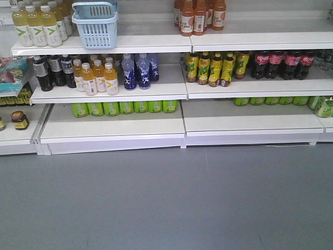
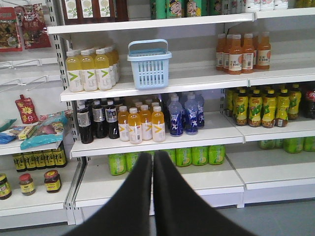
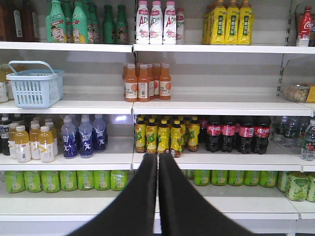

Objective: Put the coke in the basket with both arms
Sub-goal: 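Drive the base toward the shelf holding the light-blue basket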

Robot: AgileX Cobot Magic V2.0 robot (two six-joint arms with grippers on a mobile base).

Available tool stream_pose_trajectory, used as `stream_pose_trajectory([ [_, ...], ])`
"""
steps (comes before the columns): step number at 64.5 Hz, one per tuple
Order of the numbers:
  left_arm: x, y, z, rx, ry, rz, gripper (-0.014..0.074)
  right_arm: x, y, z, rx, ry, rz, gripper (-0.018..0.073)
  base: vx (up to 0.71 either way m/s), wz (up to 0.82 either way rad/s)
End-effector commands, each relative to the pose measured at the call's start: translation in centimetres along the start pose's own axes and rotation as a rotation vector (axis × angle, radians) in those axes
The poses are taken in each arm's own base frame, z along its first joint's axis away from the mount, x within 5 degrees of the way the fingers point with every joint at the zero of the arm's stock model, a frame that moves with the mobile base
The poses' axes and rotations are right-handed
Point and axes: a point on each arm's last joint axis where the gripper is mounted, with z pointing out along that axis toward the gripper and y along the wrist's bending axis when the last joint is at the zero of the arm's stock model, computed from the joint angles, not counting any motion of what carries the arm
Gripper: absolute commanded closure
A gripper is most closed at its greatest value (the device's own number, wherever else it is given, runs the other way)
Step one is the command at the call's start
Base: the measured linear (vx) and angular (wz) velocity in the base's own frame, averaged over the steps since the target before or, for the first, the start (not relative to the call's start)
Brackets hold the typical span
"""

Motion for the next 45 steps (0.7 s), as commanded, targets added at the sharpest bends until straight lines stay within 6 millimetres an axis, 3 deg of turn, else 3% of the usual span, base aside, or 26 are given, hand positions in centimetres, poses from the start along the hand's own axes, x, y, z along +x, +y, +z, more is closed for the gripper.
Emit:
stream_pose_trajectory([
  [1, -0.53, -0.15, -0.15, 0.019, -0.077, -0.023, 0.0604, -0.22, 0.03, -0.10, -0.001, -0.071, -0.011, 0.0564, 0.00, 0.00],
  [45, -0.53, -0.15, -0.15, 0.019, -0.076, -0.023, 0.0604, -0.22, 0.03, -0.10, -0.001, -0.071, -0.011, 0.0564, 0.00, 0.00],
])
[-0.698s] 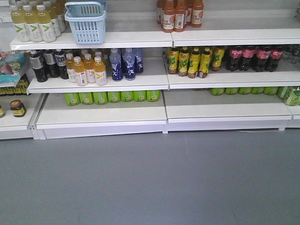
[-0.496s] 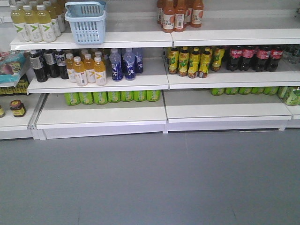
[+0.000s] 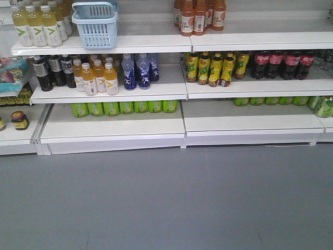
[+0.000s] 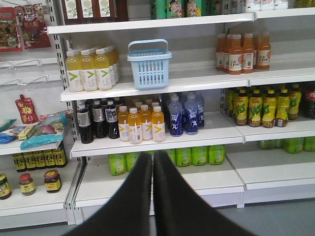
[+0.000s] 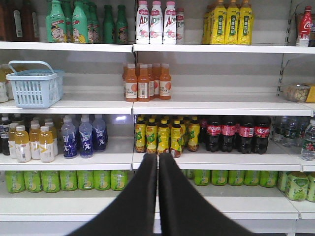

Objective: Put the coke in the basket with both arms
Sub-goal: 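Drive the base toward the shelf holding the light-blue basket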

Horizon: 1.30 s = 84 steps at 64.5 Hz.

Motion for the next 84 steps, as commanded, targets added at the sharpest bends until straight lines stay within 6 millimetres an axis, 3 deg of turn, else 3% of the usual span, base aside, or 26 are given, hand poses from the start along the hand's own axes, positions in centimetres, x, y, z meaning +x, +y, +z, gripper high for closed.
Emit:
stream_pose_trajectory([
  [1, -0.53, -0.15, -0.15, 0.019, -0.076, -0.023, 0.0604, -0.22, 0.03, -0.10, -0.001, -0.071, -0.011, 0.0564, 0.00, 0.00],
  [84, -0.53, -0.15, -0.15, 0.019, -0.076, -0.023, 0.0604, -0.22, 0.03, -0.10, -0.001, -0.071, -0.011, 0.0564, 0.06, 0.07],
])
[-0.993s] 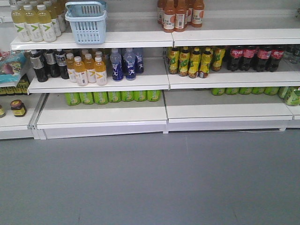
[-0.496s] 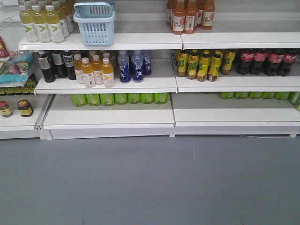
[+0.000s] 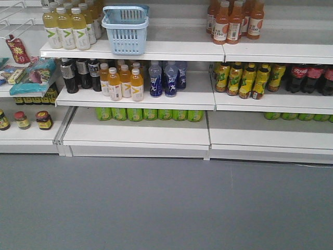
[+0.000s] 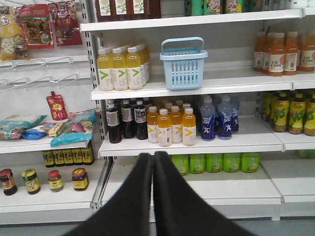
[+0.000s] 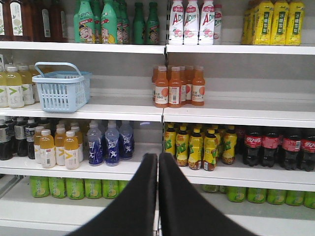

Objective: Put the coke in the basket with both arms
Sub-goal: 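Drive the base toward the shelf holding the light-blue basket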

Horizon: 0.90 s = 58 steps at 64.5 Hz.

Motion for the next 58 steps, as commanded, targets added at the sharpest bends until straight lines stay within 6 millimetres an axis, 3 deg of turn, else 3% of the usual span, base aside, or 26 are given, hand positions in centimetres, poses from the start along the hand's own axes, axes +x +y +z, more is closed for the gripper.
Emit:
stream_pose_trajectory([
  [1, -0.54, -0.15, -0.15, 0.019, -0.077, -0.022, 0.0604, -0.22, 0.03, -0.10, -0.001, -0.071, -0.011, 0.0564, 0.11, 0.07],
  [58, -0.53, -0.15, -0.15, 0.019, -0.076, -0.022, 0.0604, -0.22, 0.03, -0.10, -0.001, -0.071, -0.011, 0.0564, 0.14, 0.03],
])
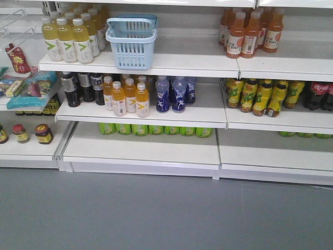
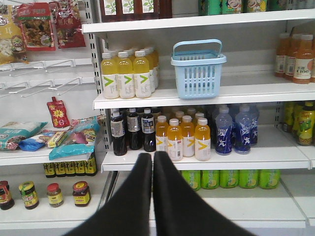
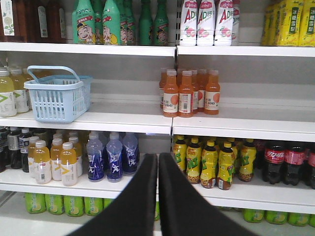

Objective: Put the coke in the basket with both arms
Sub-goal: 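Drive the base toward the shelf holding the light-blue basket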

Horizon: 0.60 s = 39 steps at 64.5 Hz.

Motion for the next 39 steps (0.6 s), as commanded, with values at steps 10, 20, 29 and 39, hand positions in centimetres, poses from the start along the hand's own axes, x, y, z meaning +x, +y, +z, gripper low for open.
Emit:
stream_pose_trajectory([
  [10, -0.53, -0.15, -0.15, 0.019, -0.076, -0.022, 0.0604, -0.22, 0.03, -0.10, -0.001, -0.071, -0.011, 0.0564, 0.17, 0.01],
  [20, -0.53, -0.15, -0.15, 0.019, -0.076, -0.022, 0.0604, -0.22, 0.03, -0.10, -0.001, -0.071, -0.011, 0.0564, 0.18, 0.01],
  [29, -0.53, -0.15, -0.15, 0.019, -0.076, -0.022, 0.0604, -0.22, 0.03, -0.10, -0.001, -0.071, -0.011, 0.0564, 0.17, 0.01],
  [39, -0.53, -0.15, -0.15, 0.019, -0.076, -0.022, 0.0604, -0.22, 0.03, -0.10, -0.001, -0.071, -0.011, 0.0564, 0.17, 0.00],
])
